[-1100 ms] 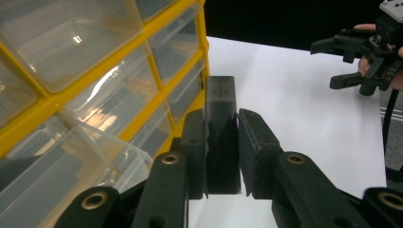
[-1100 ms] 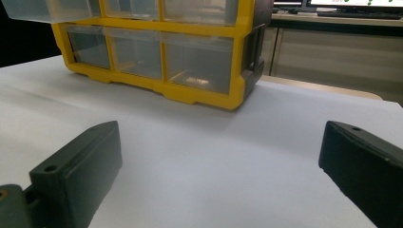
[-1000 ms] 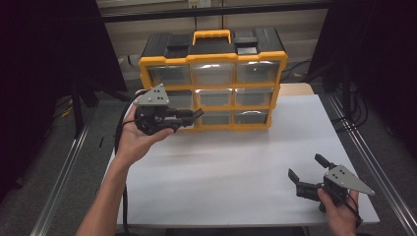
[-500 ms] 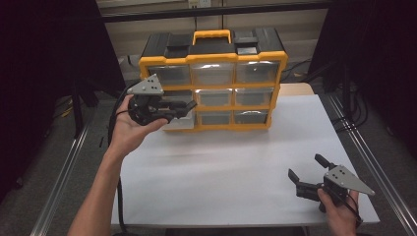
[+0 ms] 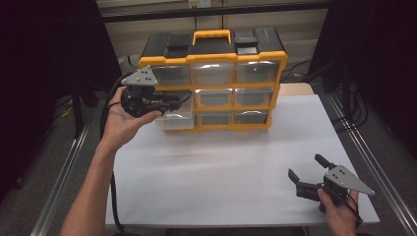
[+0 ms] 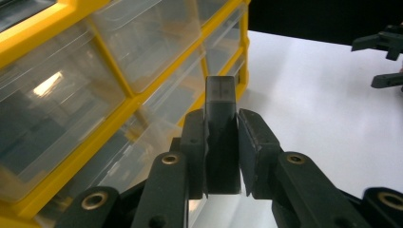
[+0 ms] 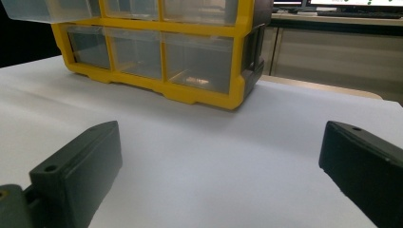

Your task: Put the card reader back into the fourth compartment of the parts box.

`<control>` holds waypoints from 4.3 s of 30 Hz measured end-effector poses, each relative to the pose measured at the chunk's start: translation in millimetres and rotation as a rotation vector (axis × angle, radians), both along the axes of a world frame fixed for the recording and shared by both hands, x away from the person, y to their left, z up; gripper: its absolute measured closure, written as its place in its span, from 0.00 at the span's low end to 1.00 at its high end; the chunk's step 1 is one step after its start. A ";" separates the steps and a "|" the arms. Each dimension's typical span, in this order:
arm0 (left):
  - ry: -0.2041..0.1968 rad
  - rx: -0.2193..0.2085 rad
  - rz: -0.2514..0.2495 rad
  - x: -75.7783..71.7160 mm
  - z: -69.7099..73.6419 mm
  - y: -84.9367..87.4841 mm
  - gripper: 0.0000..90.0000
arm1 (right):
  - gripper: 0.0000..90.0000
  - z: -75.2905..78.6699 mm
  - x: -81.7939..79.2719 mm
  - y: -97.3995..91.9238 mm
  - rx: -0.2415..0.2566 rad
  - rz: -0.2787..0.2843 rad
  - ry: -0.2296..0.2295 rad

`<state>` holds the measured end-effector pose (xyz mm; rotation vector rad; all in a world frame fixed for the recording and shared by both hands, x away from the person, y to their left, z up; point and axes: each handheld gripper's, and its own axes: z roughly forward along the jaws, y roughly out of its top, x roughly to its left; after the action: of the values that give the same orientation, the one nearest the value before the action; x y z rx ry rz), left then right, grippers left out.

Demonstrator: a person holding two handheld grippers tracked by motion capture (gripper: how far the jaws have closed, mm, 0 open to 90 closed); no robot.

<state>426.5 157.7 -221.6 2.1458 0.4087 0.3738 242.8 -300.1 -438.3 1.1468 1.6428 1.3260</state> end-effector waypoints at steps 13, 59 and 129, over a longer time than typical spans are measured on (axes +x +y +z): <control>0.009 0.068 0.046 18.2 0.3 8.4 0.82 | 0.00 0.1 -0.3 0.0 0.001 0.000 0.001; 0.139 0.190 0.071 57.0 -26.2 5.9 0.82 | 0.01 0.0 -0.3 0.0 -0.001 0.003 0.002; -0.145 -0.291 0.326 -27.2 -69.0 36.3 0.02 | 0.01 0.6 -0.6 -1.1 0.005 -0.004 0.000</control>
<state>399.3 194.0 -290.7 1.7579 0.6884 0.6101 242.2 -301.2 -437.8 1.1523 1.6371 1.3277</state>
